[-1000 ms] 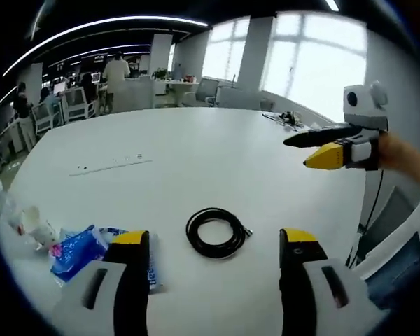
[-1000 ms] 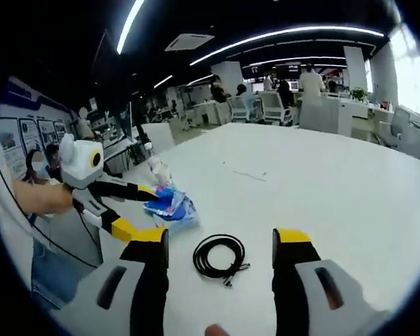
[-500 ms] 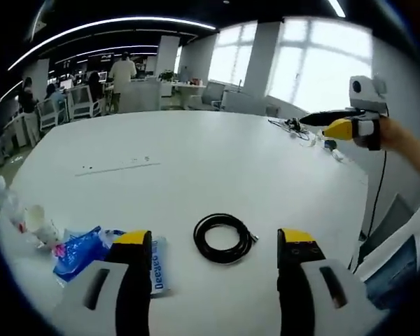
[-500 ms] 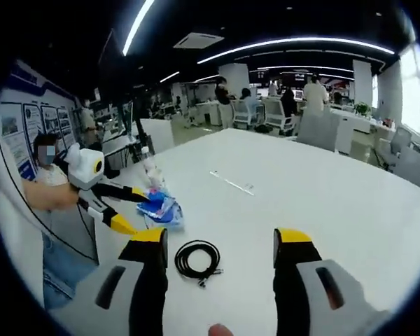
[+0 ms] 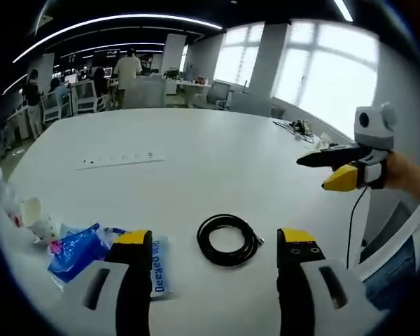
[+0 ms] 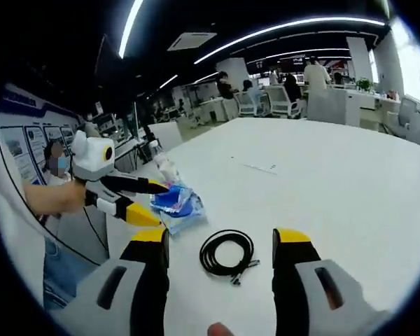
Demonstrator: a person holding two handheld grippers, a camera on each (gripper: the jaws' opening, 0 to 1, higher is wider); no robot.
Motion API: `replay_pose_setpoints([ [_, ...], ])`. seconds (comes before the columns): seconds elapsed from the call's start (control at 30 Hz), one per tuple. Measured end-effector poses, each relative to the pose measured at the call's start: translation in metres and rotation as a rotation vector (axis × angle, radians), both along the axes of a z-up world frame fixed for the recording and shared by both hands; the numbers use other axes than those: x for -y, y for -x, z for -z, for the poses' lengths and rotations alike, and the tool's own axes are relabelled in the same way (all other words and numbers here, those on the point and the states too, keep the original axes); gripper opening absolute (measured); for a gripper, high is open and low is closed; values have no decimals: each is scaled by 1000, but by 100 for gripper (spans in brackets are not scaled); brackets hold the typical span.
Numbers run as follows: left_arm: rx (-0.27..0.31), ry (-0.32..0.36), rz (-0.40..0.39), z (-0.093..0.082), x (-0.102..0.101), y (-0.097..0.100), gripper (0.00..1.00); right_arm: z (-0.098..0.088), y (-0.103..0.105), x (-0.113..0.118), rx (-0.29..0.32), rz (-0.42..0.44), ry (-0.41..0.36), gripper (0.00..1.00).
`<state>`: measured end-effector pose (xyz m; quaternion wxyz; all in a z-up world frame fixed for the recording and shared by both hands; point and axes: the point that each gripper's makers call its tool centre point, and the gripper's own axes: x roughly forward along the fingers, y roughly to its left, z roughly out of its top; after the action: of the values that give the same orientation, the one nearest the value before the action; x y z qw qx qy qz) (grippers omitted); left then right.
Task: Arrange the tabletop items into an orderly group along one side of the table until the central work area is clear of visible clutter.
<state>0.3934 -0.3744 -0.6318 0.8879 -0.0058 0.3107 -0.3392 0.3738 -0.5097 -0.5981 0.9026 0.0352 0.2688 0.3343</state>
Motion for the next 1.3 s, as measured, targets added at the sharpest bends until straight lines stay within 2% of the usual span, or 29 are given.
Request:
replay_pose_setpoints([
  [0.2, -22, 22, -33, 6, -9, 6, 75, 18, 6, -2, -21, -9, 28, 59],
  [0.3, -29, 18, -49, 10, -15, 7, 75, 25, 10, -1, -48, 1, 16, 58],
  [0.63, -56, 30, -101, 16, -26, 6, 74, 29, 12, 0, -73, 18, 3, 56],
  [0.87, -54, 35, -122, 15, -31, 2, 74, 30, 11, -4, -74, 17, -2, 55],
  [1.1, -50, 22, -163, 16, -54, -2, 74, 35, 17, -6, -88, 23, -8, 54],
  [1.3, -46, -4, -227, 20, -86, -7, 74, 39, 21, -5, -103, 31, -12, 53],
])
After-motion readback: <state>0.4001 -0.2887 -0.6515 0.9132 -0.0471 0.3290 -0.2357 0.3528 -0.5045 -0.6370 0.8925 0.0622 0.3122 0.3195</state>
